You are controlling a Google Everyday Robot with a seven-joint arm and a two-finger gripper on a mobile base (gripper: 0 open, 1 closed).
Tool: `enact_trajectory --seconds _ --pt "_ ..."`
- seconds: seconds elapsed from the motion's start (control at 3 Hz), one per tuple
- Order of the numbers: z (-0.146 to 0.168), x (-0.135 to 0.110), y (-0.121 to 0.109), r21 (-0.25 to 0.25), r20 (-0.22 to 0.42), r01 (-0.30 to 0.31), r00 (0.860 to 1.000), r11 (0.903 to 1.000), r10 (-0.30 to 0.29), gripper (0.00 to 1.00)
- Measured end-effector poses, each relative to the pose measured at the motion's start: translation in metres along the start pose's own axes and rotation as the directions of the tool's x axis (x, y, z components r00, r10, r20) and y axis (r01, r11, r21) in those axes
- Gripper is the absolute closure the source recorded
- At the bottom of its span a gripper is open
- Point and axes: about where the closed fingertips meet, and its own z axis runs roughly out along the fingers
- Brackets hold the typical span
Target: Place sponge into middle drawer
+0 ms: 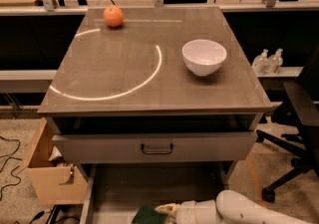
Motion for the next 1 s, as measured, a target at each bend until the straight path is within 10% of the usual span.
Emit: enact_trajectory --seconds 0.67,1.0 --pt "0.0022 -0.0003 0.0019 -0.006 0.001 0.000 1.000 1.0000 0.000 0.00" --pt "0.0022 -0.0003 0.0019 -0.006 0.001 0.000 1.000 1.0000 0.000 0.00"
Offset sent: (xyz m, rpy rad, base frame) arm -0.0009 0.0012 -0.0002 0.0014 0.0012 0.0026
